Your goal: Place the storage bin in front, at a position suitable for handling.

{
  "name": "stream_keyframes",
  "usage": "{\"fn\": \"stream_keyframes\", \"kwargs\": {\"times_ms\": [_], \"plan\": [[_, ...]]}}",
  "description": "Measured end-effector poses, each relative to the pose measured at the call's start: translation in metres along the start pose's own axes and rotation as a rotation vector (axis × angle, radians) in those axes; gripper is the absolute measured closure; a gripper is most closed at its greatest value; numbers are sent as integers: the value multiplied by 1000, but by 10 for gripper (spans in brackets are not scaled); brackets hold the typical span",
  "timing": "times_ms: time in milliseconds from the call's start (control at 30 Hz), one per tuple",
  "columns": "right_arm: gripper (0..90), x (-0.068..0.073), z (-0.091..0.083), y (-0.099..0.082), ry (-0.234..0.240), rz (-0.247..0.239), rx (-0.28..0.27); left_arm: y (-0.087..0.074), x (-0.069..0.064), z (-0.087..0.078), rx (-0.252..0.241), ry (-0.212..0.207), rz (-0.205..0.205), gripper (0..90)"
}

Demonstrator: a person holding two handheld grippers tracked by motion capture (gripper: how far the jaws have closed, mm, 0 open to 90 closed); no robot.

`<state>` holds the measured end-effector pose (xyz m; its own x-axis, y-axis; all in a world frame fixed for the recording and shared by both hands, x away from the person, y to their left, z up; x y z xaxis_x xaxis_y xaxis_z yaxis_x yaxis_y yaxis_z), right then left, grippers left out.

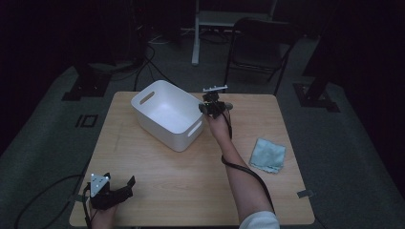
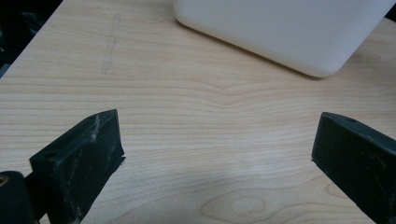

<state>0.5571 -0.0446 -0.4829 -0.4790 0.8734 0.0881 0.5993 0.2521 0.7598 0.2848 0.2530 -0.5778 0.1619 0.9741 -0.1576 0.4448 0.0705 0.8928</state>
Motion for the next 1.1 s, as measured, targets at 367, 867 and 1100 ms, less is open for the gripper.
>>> {"fn": "stream_keyframes", "kwargs": {"times_ms": [367, 867, 1100], "plan": [[808, 2, -6, -4, 6, -17, 9, 0, -1, 0, -3, -5, -1, 16], [808, 6, -19, -17, 31, -26, 17, 2, -7, -1, -34, -44, 6, 16], [809, 8, -28, -25, 43, -44, 21, 1, -12, 0, -23, -55, 38, 16]]}}
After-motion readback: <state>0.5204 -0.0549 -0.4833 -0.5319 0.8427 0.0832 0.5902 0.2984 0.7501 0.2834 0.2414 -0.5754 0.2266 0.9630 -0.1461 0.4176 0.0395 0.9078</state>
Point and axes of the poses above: each handheld gripper's, and its own axes: z roughly forward along the jaws, y roughly out of its top, x roughly to its left, the point moved 7 cm from there along z, roughly forward along the jaws
